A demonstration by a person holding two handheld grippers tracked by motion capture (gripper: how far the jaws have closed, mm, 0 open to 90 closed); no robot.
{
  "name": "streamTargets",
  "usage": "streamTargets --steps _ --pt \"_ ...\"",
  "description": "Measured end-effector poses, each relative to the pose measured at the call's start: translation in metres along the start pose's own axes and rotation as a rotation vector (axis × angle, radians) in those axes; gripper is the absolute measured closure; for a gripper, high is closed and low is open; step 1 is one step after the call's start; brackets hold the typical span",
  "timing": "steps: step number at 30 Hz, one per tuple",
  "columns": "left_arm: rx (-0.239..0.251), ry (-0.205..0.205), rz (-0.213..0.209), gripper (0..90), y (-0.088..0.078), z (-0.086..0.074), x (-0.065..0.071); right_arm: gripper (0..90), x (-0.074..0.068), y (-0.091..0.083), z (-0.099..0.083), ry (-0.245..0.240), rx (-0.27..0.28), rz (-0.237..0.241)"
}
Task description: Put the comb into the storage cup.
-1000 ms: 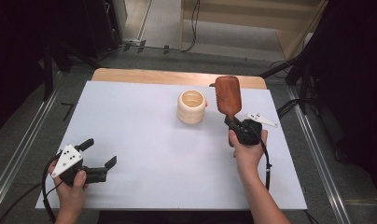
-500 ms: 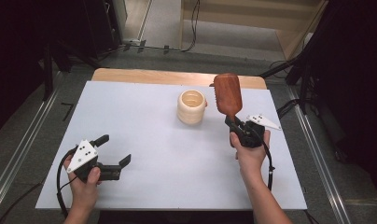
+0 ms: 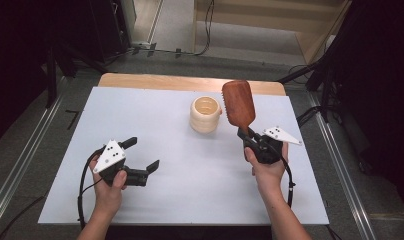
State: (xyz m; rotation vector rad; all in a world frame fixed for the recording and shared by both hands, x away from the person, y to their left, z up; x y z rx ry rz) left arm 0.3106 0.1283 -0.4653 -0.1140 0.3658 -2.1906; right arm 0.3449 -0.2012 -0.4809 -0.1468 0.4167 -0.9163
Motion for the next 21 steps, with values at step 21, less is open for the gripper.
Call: streamTargets --steps 21 --pt "0.014 -0.024 -0.121 0.0 0.044 0.018 0.036 70.4 -0.028 0.007 -0.026 -0.066 -0.017 0.113"
Point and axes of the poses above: each handheld gripper's, and its own axes: y roughly forward along the jaws, z roughly out of its top, x roughly to its right, the point moved 7 cm from there along y, roughly forward along the jaws, and after that the axes turned 12 degrees about z, right-handed, at the moved point
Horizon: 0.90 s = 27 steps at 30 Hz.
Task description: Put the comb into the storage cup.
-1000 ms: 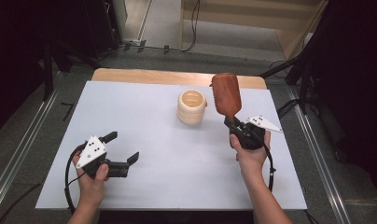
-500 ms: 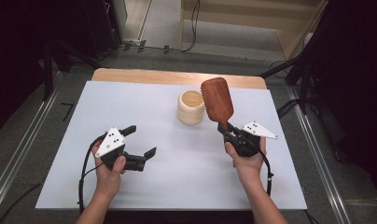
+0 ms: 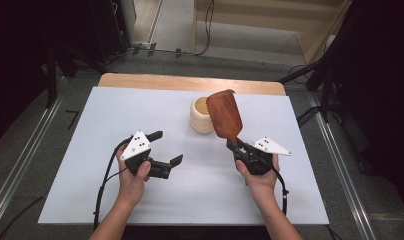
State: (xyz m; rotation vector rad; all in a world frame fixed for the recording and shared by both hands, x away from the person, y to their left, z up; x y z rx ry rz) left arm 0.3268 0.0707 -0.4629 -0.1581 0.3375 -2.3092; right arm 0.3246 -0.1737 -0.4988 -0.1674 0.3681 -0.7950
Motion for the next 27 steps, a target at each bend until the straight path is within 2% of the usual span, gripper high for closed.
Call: streamTargets --steps 11,21,24,27 --pt "0.028 -0.054 -0.021 0.0 0.015 0.009 0.002 70.4 -0.010 0.004 -0.004 -0.010 -0.007 0.039" --pt "0.038 -0.062 -0.039 0.0 0.028 0.023 0.007 70.3 -0.022 0.010 -0.008 -0.030 -0.016 0.074" --pt "0.042 -0.080 -0.047 0.0 0.033 0.026 0.010 70.4 -0.026 0.011 -0.009 -0.039 -0.015 0.084" --pt "0.039 -0.082 -0.055 0.0 0.036 0.028 0.012 70.4 -0.030 0.012 -0.009 -0.044 -0.014 0.095"
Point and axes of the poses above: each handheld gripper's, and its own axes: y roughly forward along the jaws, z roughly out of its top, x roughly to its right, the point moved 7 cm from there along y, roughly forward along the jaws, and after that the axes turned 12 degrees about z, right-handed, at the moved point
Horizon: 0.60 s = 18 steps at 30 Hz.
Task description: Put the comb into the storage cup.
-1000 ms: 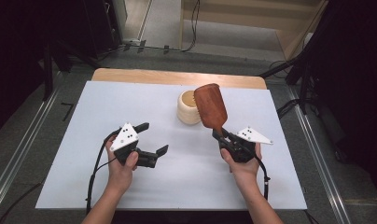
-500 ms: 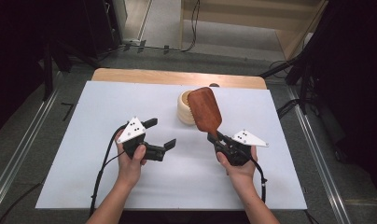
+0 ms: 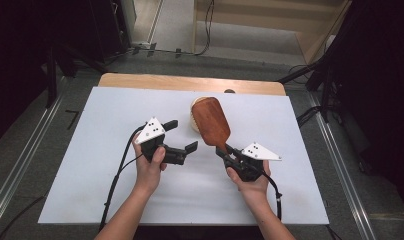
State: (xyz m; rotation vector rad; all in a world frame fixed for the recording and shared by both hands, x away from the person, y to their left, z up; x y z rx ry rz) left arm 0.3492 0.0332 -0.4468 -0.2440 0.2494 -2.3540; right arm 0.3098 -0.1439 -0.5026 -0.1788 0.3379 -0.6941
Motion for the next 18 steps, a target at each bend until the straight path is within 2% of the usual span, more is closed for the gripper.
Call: streamTargets --steps 5,6,18 --pt "-0.010 -0.004 -0.005 0.0 0.005 0.001 0.003 70.3 -0.006 0.002 0.001 -0.016 0.003 0.016" --pt "-0.009 -0.018 -0.008 0.0 0.007 0.001 0.003 70.4 -0.008 0.002 0.001 -0.020 0.005 0.020" --pt "-0.028 -0.060 -0.021 0.0 0.018 0.004 0.005 70.3 -0.022 0.006 0.003 -0.053 0.010 0.060"
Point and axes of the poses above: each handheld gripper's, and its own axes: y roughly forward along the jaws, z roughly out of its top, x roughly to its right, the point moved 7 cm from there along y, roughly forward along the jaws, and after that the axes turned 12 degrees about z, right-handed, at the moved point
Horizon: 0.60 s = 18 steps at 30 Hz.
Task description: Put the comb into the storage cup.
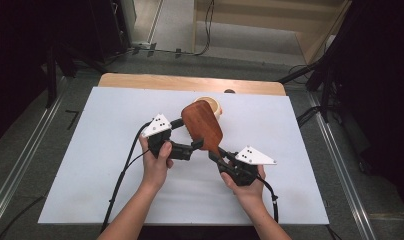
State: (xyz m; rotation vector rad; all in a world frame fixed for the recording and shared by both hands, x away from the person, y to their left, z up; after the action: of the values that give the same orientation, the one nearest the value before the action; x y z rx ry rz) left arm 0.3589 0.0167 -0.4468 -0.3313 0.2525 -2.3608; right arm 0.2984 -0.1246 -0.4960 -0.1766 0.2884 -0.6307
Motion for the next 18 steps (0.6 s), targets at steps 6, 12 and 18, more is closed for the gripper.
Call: streamTargets --steps 6,12,18 --pt "-0.011 -0.016 -0.013 4.4 0.006 0.003 0.005 70.3 -0.006 0.002 0.001 -0.011 -0.001 0.014" --pt "-0.022 -0.065 -0.026 7.1 0.011 0.004 0.009 70.3 -0.010 0.002 0.002 -0.015 0.006 0.027" --pt "-0.030 -0.102 -0.053 13.9 0.012 0.004 0.011 70.3 -0.012 0.003 0.003 -0.018 0.008 0.027"
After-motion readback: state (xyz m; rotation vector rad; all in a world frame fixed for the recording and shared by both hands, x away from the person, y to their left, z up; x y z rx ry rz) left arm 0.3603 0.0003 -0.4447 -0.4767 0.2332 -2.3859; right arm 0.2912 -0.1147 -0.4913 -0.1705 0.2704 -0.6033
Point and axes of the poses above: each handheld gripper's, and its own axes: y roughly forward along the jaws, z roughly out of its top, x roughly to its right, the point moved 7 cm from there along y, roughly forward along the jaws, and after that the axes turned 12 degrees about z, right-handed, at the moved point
